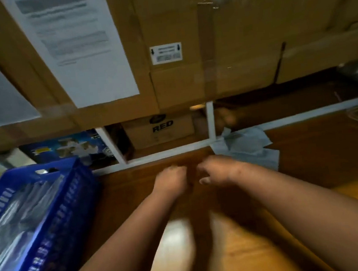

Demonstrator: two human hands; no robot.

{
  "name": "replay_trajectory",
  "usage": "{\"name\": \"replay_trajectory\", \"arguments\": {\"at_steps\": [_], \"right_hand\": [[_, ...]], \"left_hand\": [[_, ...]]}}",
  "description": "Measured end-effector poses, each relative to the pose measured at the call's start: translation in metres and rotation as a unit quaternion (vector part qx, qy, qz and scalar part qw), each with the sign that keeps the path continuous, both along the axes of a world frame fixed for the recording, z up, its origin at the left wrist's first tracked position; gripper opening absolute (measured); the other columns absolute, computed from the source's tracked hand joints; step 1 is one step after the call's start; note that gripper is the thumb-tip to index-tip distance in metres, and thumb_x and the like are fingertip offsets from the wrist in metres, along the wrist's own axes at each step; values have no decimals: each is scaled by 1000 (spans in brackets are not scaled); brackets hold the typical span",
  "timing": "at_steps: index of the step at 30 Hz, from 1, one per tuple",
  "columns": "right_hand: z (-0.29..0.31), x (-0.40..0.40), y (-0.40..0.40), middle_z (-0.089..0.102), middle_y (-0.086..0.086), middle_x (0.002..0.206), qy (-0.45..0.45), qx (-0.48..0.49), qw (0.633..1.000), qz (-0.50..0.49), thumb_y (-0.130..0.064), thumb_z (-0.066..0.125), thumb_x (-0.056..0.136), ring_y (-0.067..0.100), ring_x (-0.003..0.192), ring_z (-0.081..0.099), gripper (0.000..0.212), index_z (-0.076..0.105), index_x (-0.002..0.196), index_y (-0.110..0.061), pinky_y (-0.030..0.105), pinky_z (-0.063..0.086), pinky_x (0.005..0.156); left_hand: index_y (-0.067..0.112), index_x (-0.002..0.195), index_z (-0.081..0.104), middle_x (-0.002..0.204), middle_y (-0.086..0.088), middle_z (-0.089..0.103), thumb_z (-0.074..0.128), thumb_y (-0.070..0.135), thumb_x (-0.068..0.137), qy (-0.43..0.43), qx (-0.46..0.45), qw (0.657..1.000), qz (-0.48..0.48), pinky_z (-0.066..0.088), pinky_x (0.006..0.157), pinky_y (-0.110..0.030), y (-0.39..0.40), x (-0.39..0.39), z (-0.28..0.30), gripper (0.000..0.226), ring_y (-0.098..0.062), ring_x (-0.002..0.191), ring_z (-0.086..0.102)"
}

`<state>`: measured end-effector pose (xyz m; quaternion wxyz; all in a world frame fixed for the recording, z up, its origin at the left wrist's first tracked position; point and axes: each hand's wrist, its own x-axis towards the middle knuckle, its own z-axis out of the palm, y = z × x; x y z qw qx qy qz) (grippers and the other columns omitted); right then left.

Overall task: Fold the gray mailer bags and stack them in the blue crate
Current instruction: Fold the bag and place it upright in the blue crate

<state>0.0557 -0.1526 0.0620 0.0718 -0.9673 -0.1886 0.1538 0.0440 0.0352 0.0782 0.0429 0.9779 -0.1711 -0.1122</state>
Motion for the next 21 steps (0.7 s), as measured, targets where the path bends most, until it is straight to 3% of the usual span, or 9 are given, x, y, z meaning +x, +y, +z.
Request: {"name": "replay_trajectory", "arguments": {"at_steps": [4,6,10,15,18,21], "right_hand": [[-47,3,-91,54,-3,132,18,1,989,-145,-51,58,93,26,116,61,40,58,131,-38,47,56,96],[-58,2,-126,45,-1,142,7,-22,982,-189,-50,57,100,29,126,52,38,54,137,-39,50,53,101],[-78,10,-175,35,5,157,-19,-15,973,-231,-43,60,103,34,145,39,53,45,152,-29,54,44,115],[-99,42,-192,29,13,165,-67,-9,972,-225,-45,64,99,39,151,31,63,42,155,-27,57,38,119],[-106,63,-192,36,11,159,-66,4,974,-217,-50,69,94,39,148,37,66,44,153,-34,60,40,115],[-102,76,-192,53,7,137,-36,22,974,-223,-47,73,89,35,126,56,55,53,139,-38,52,51,101]], "left_hand": [[27,133,61,130,-5,65,71,39,97,67,-2,997,-43,55,99,-45,-76,21,-36,40,-26,115,63],[27,145,55,142,-7,57,67,38,101,78,-1,996,-35,53,103,-43,-106,31,-54,47,-29,124,60],[26,149,49,151,-8,48,64,35,100,4,14,998,-54,50,105,-45,-154,56,-69,53,-33,133,51],[25,157,43,174,-12,19,63,41,100,-19,98,988,-121,30,123,-53,-188,76,-80,62,-38,157,20],[24,153,46,175,-12,16,62,48,100,-6,118,984,-133,29,124,-55,-195,72,-86,60,-38,158,18],[27,150,51,172,-9,25,62,51,101,2,103,989,-110,30,122,-54,-191,65,-87,56,-35,157,21]]}}
